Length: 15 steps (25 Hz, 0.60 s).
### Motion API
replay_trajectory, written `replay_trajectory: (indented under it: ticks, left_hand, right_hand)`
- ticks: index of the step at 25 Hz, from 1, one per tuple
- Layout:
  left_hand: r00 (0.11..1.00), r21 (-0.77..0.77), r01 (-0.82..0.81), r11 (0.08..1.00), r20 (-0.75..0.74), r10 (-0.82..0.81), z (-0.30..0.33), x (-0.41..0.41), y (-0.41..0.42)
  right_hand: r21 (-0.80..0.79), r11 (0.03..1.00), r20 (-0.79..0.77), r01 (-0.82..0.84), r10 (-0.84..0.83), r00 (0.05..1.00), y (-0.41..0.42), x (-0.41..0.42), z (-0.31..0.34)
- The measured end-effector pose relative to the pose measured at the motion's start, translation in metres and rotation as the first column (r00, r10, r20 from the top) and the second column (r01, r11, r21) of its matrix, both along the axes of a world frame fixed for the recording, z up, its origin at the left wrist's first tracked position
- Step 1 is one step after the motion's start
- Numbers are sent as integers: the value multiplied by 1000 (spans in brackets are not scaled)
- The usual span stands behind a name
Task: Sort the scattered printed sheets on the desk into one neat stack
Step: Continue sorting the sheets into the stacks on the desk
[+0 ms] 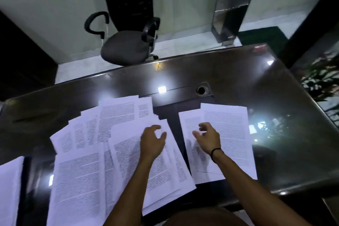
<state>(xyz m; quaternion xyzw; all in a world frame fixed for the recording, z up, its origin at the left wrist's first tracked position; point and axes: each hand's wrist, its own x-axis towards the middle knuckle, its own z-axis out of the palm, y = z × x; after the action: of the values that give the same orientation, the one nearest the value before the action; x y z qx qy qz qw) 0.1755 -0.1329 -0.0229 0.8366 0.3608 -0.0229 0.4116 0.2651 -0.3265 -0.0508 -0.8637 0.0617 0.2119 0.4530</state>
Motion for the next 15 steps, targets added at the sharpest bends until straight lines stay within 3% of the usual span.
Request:
replay_trajectory:
  ticks: [3,5,7,9,12,15]
  left_hand:
    - [988,-161,112,981,-89,-128,-5,33,-60]
    - [982,-236,21,972,-179,-65,-13,44,-86]
    - [972,-266,-65,962,-235,0,-26,49,-100]
    - [963,-338,-110,935,-270,16,-37,52,-107]
    - [955,-436,-150,887,-296,15,-46,53,-112]
    - [954,-420,-140,897,-299,9,-44,52,-116]
  right_hand:
    - [-416,889,146,191,-142,979,-63,13,-5]
    - [-522,809,106,270,-252,962,-99,16,-3]
    - [-544,808,-22,226,-282,959,-120,18,-5]
    - [-469,868,-132,160,-248,960,-127,20,-6]
    - [-370,920,-184,127,-207,961,-125,22,-7]
    - [-516,855,-148,44,-140,979,-118,19,-8]
